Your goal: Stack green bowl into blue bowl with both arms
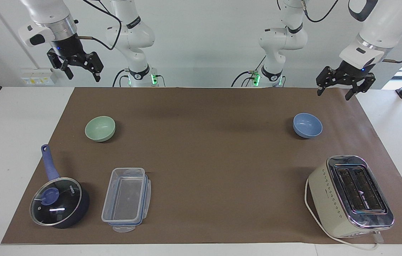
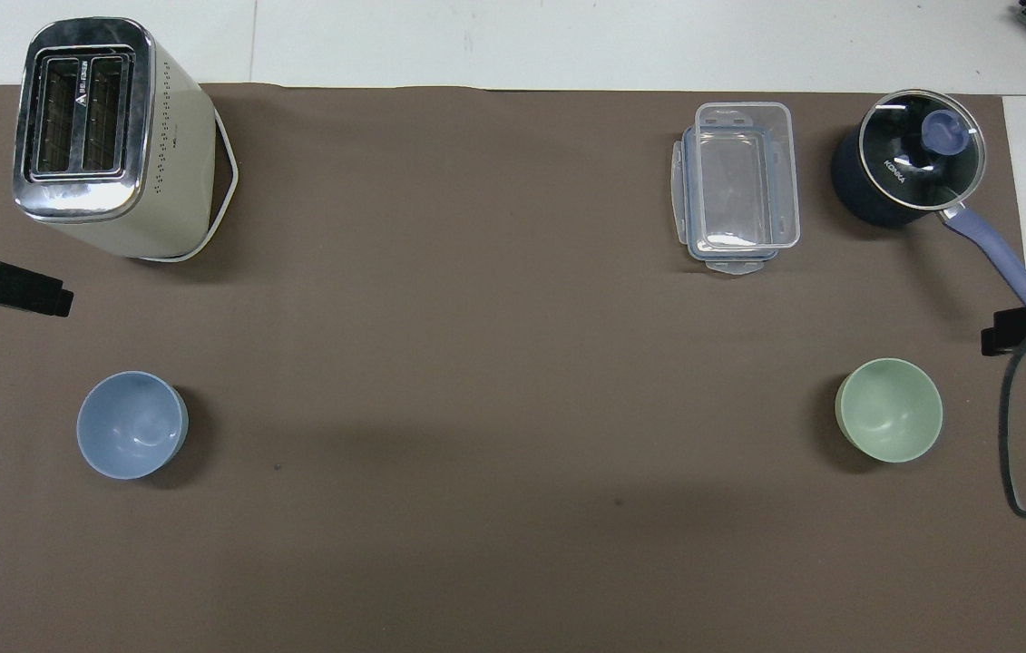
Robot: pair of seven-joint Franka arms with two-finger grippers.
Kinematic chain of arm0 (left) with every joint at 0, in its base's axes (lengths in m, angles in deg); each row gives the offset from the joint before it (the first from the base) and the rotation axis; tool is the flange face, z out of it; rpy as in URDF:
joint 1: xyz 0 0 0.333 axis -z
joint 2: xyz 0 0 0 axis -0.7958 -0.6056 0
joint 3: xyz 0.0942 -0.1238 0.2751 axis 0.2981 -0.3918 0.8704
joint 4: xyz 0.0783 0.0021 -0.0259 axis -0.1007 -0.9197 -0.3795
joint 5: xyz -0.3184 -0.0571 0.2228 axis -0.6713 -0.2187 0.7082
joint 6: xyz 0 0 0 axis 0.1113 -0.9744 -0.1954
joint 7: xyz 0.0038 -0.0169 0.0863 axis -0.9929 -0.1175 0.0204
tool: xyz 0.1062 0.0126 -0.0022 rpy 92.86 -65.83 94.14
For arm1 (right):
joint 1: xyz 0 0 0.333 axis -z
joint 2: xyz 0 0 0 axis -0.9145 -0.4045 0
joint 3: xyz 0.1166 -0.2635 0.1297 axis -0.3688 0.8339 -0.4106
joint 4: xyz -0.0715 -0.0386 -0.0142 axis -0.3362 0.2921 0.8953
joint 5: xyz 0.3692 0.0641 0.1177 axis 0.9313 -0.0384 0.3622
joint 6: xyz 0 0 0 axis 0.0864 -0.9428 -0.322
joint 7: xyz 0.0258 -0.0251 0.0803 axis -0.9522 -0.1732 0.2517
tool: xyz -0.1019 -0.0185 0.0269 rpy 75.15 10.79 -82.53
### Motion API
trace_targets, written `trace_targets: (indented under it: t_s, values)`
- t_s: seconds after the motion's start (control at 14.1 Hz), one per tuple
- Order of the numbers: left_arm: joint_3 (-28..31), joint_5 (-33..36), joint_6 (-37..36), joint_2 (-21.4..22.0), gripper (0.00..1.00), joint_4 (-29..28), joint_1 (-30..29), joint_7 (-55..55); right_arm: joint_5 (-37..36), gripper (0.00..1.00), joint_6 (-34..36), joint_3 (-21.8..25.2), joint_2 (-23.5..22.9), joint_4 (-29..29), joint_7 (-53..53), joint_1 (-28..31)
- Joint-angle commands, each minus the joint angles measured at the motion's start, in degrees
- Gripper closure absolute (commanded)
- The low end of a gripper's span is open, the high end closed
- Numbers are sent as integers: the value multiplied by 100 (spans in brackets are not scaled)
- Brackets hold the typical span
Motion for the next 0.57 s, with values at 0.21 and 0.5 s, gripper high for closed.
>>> trace_targets:
  t_s: [0.21,0.5]
  values:
    - [0,66,-264,168,0,-29,-25,54,53,0,62,39,26,20,-135,-9]
    - [0,57,-238,168,0,-29,-25,20,53,0,62,39,26,20,-135,-9]
